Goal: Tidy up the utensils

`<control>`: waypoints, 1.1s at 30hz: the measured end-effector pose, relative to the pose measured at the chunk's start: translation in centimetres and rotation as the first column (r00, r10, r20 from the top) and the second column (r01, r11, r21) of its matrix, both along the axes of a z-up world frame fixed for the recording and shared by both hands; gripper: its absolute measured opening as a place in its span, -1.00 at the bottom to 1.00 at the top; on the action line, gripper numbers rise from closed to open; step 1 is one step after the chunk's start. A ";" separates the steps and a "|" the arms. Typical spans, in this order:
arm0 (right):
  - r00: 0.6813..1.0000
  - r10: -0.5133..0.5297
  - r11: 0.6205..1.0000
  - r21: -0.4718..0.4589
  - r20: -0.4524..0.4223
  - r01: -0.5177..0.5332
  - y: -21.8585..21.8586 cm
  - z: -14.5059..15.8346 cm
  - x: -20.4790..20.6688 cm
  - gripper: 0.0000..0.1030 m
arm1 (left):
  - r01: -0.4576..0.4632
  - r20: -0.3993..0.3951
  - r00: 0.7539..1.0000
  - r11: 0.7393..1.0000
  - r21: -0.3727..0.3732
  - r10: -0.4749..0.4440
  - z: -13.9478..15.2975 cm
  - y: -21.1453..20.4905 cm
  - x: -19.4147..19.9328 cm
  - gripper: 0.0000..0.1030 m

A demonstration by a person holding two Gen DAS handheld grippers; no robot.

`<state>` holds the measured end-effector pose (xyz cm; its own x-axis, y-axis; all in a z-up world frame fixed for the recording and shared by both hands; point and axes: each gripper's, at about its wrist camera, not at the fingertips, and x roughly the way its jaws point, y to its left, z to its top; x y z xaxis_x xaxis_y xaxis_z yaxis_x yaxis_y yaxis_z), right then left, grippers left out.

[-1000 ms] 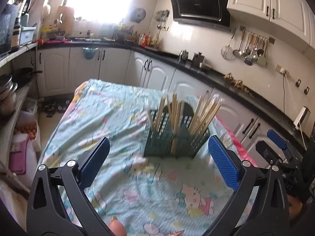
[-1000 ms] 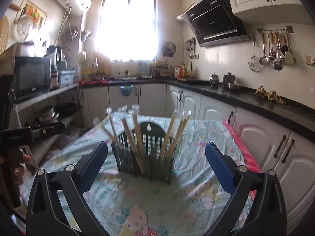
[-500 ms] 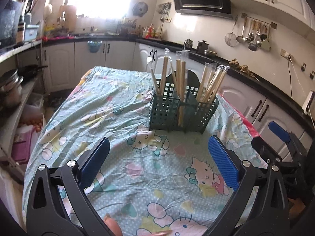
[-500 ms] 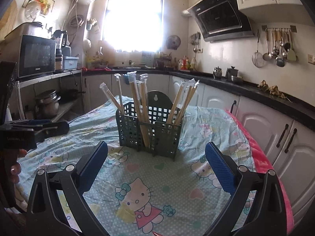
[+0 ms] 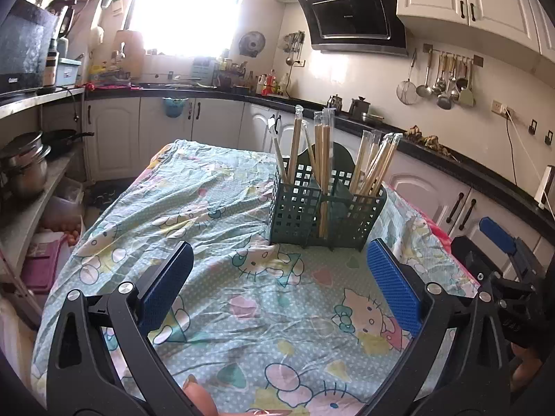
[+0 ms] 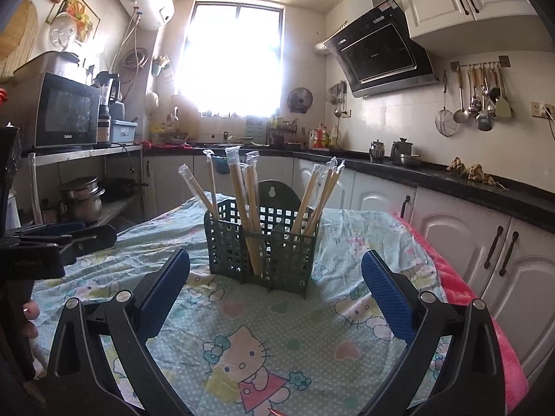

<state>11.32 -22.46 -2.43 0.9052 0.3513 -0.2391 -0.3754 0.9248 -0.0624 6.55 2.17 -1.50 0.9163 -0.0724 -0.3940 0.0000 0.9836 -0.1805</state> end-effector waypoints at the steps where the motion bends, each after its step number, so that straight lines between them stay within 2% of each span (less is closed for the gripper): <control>1: 1.000 -0.003 1.000 0.001 -0.001 0.003 0.0 0.0 0.0 0.87 | -0.001 0.003 1.000 1.000 0.003 0.001 0.0 0.0 0.0 0.79; 33: 1.000 0.004 1.000 0.000 0.007 -0.004 0.4 0.1 -0.2 0.87 | 0.001 0.021 1.000 1.000 0.009 -0.002 0.3 -0.4 -0.4 0.79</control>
<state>11.08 -22.09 -2.38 0.9053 0.3552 -0.2328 -0.3789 0.9232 -0.0648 6.18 1.80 -1.15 0.9244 -0.0704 -0.3749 0.0054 0.9851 -0.1716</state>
